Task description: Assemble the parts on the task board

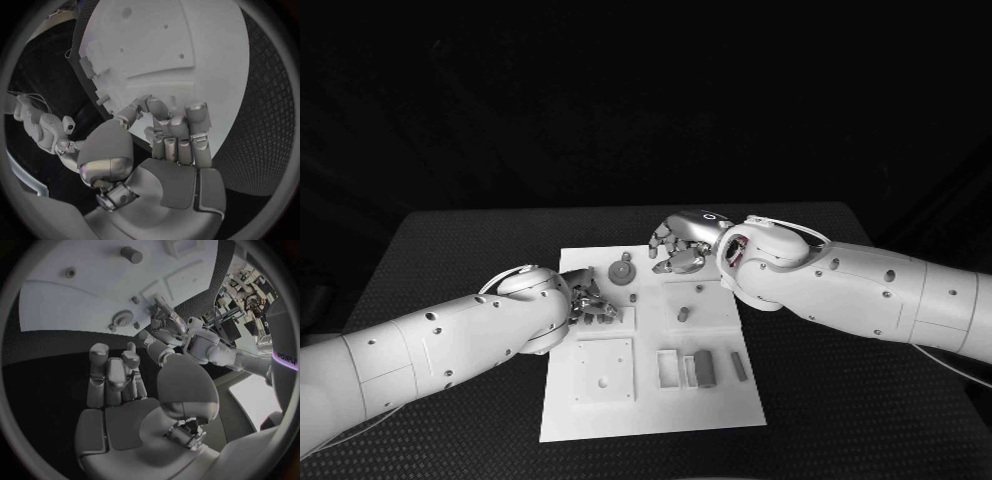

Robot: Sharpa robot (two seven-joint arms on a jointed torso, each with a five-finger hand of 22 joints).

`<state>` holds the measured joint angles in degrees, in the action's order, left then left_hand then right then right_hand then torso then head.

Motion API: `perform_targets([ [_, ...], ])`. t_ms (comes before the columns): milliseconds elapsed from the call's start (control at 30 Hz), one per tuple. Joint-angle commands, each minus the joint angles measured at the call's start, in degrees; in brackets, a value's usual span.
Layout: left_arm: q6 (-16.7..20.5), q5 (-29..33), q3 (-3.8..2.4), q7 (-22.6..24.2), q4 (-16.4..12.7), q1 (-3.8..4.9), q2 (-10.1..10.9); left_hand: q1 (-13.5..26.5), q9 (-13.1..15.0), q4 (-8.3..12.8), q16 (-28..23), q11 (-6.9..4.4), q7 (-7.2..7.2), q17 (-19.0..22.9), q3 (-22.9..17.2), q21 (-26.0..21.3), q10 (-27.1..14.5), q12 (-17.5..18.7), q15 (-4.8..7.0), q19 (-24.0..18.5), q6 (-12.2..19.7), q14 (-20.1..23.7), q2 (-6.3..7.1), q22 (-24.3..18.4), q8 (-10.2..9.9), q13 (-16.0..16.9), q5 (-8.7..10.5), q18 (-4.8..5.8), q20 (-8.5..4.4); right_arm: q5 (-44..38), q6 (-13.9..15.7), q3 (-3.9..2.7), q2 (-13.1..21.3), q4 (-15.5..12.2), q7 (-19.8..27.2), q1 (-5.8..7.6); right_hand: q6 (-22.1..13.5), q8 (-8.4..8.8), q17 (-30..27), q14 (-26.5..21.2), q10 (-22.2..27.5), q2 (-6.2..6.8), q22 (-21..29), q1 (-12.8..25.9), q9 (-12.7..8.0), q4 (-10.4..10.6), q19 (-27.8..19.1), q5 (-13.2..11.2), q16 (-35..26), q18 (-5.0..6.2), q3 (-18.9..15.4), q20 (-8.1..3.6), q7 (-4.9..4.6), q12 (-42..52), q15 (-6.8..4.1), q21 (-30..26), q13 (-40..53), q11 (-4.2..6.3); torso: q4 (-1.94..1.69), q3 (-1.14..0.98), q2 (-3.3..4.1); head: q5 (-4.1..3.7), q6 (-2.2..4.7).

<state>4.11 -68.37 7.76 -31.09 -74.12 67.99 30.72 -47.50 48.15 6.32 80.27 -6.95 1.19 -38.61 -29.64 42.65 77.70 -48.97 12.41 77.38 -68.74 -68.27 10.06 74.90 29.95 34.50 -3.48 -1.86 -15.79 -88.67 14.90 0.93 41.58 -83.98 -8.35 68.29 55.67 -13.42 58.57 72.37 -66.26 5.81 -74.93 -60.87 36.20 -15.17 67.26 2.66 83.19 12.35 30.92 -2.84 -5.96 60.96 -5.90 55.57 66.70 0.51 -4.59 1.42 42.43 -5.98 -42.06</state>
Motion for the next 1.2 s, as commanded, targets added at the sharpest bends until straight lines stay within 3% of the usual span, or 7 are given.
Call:
perform_targets([
  [33, -0.4, 1.0, 0.05, 0.9, -0.1, -0.10, -0.1, 0.6, 0.1, -0.6, -0.1, -0.06, 0.04, -0.1, 0.1, -0.2, -0.3, -0.1, 0.26, -0.2, 0.6, 0.4, 0.22, 1.0, -0.1, 0.1, 0.40, -2.65, -0.06, -0.2, -0.6, -0.03, -0.1, 0.0, 0.0, -0.02, 0.1, 0.40, -0.1, -0.3, 0.0, 0.16, -0.5, 0.5, 0.1, 0.3, 0.0, 0.1, -0.2, 2.64, 0.1, -0.57, -0.51, -0.3, -0.13, -0.3, 0.0, -0.55, -0.01, 0.01, -0.04, 0.01, -0.06],
  [267, -0.4, 1.2, 0.05, 0.9, 0.0, -0.10, 0.0, 1.0, 0.2, -1.1, -0.1, -0.07, 0.04, -0.1, 0.2, -0.2, -0.4, -0.2, 0.27, -0.2, 0.6, 0.4, 0.63, 1.0, -0.1, 0.1, 0.54, -2.68, -0.07, -0.2, -0.7, -0.03, -0.1, 0.0, 0.0, -0.02, 0.1, 0.40, 0.0, -0.2, 0.0, 0.16, -0.5, 0.5, 0.1, 0.3, 0.0, 0.1, -0.2, 2.64, 0.1, -0.57, -0.51, -0.3, -0.13, -0.3, 0.0, -0.55, 0.02, -0.01, 0.00, 0.00, -0.06],
  [467, -0.2, 1.4, 0.05, 0.9, 0.2, -0.10, 0.3, 2.2, 0.4, -2.7, 0.0, -0.06, 0.03, -0.3, 0.3, -0.2, -0.4, -0.3, 0.27, -0.2, 0.7, 0.6, 1.97, 1.0, 0.0, 0.3, 0.71, -2.77, -0.07, -0.2, -0.6, -0.03, -0.1, 0.1, 0.0, -0.02, 0.1, 0.40, -0.1, -0.3, 0.0, 0.17, -0.5, 0.5, 0.1, 0.3, 0.0, 0.1, -0.2, 2.64, 0.1, -0.57, -0.51, -0.3, -0.12, -0.3, 0.0, -0.55, 0.01, -0.02, -0.01, 0.03, -0.05],
  [533, -0.1, 1.4, 0.05, 0.9, 0.3, -0.10, 0.4, 3.3, 1.0, 0.2, 0.3, -0.09, 0.07, -0.5, 5.3, 0.0, -0.8, -0.4, 0.27, -0.9, 1.1, 1.0, -0.57, 1.2, 0.2, 0.6, 0.71, -2.99, -0.17, -0.2, -0.6, -0.03, -0.1, 0.1, 0.0, -0.02, 0.1, 0.41, -0.1, -0.3, 0.0, 0.17, -0.5, 0.5, 0.1, 0.3, 0.0, 0.1, -0.2, 2.65, 0.1, -0.57, -0.51, -0.3, -0.12, -0.3, 0.0, -0.55, 0.02, -0.03, -0.02, 0.03, -0.05],
  [767, 0.3, 2.3, 0.04, 1.5, 0.3, -0.10, 0.8, 6.7, 1.1, 1.3, 0.3, -0.32, 0.29, -0.6, 10.1, -0.3, -0.8, -0.4, 0.55, -1.3, 1.1, 1.1, -1.34, 1.0, 0.0, 0.7, 0.72, -3.37, -0.20, -0.2, -0.6, -0.03, -0.1, 0.2, 0.0, -0.02, 0.1, 0.42, 0.0, -0.3, 0.0, 0.17, -0.5, 0.5, 0.1, 0.3, 0.0, 0.1, -0.2, 2.64, 0.1, -0.56, -0.52, -0.4, -0.12, -0.3, 0.0, -0.56, -0.06, 0.02, -0.03, 0.01, -0.02],
  [967, 1.0, 4.8, -0.15, 2.0, 0.2, -0.10, 1.3, 9.9, 1.1, -0.7, 0.2, -0.50, 0.46, -0.6, 11.1, -0.6, -0.8, -0.3, 0.76, -1.4, 1.0, 1.2, 0.03, 0.8, -0.2, 0.7, 0.70, -3.75, -0.28, -0.2, -0.6, -0.03, -0.1, 0.3, 0.1, -0.02, 0.1, 0.42, 0.0, -0.2, 0.0, 0.17, -0.5, 0.5, 0.1, 0.3, 0.0, 0.1, -0.2, 2.64, 0.1, -0.56, -0.52, -0.4, -0.12, -0.3, 0.0, -0.56, -0.04, 0.03, -0.03, -0.01, 0.00],
  [1200, 2.0, 9.1, -2.98, 3.4, -1.2, 0.05, 3.2, 10.3, 1.1, -2.4, -0.3, -0.33, 0.17, -0.4, 10.3, -1.1, -1.7, 0.3, 0.72, -2.0, 1.9, 1.8, 0.27, 0.7, -0.8, 0.5, 0.69, -4.09, -0.17, -0.2, -0.4, -0.03, 0.1, 0.5, 0.1, -0.02, 0.0, 0.43, -0.1, -0.3, 0.0, 0.20, -0.5, 0.5, 0.1, 0.3, 0.0, 0.1, -0.2, 2.65, 0.1, -0.56, -0.52, -0.4, -0.12, -0.3, 0.0, -0.56, -0.01, 0.01, -0.02, -0.05, 0.19],
])
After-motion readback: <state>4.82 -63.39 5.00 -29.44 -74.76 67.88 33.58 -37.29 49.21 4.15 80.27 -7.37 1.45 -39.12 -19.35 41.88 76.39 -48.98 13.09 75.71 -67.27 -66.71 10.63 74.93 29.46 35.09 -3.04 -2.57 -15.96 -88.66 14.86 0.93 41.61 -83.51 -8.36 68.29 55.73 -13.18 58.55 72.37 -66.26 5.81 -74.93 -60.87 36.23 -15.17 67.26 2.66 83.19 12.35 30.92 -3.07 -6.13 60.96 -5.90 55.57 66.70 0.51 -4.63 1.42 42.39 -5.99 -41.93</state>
